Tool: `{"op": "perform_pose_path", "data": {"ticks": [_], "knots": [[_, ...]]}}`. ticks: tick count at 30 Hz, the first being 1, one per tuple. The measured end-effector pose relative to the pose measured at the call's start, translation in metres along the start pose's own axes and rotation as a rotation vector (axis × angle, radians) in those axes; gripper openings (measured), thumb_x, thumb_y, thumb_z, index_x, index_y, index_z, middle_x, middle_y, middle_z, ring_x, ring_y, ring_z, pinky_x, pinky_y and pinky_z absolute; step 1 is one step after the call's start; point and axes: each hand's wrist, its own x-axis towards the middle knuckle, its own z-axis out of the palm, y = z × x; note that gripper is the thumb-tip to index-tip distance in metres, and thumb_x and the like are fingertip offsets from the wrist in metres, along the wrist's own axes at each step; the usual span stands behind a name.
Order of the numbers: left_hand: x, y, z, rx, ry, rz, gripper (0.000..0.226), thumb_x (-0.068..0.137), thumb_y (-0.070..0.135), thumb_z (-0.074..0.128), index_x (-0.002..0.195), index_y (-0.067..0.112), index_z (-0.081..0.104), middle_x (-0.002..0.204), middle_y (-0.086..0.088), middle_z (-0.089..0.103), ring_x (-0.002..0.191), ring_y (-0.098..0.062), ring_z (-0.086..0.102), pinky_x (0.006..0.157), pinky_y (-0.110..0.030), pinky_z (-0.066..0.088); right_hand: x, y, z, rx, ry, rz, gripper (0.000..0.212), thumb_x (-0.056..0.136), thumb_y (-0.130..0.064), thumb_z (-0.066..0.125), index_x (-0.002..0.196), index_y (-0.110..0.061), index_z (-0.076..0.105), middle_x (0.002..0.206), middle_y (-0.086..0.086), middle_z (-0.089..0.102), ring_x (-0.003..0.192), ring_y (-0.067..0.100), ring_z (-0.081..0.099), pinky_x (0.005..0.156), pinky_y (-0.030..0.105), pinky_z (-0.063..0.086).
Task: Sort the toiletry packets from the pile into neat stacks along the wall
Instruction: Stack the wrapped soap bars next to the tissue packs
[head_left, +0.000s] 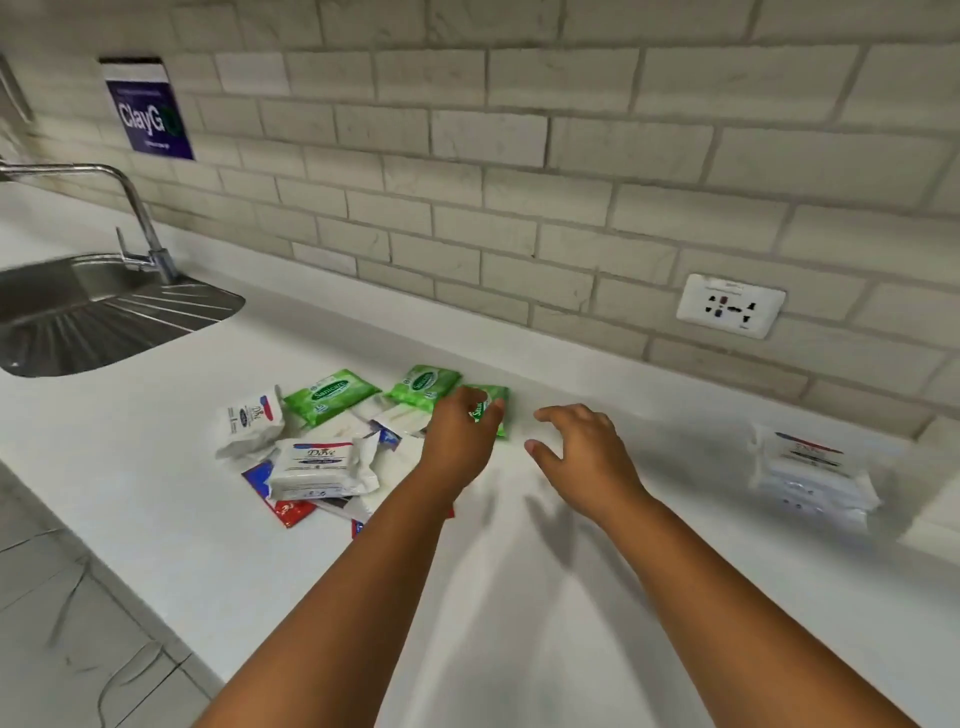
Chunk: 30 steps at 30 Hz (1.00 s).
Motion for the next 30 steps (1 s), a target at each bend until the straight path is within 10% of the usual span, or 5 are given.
{"op": "perform_pose_path", "data": {"ticks": [18,30], "knots": [[0.104,-0.169,-0.248,0.154,0.225,-0.192,0.035,0.094,0.033,0.057,0.123,0.015,0.058,0.126,-0.004,0.059,0.102,-0.019,0.06,0.087,-0.031,0.047,0.094,-0.211,0.163,0.19,-0.233,-0.089,0.039,0.089,-0.042,0.059,0.125,-0.026,0.058,0.129,-0.001,0.057,0.124,0.022,0.045,0.101,0.039,0.042],[0.169,-0.24,-0.279,0.489,-0.027,-0.182,0.044,0.096,0.037,0.052,0.135,0.018,0.05,0.141,-0.007,0.049,0.126,-0.027,0.048,0.104,-0.039,0.041,0.134,-0.272,0.23,-0.15,-0.341,0.038,0.05,0.089,-0.061,0.045,0.11,-0.02,0.066,0.118,0.004,0.057,0.117,0.027,0.043,0.092,0.041,0.042]]}}
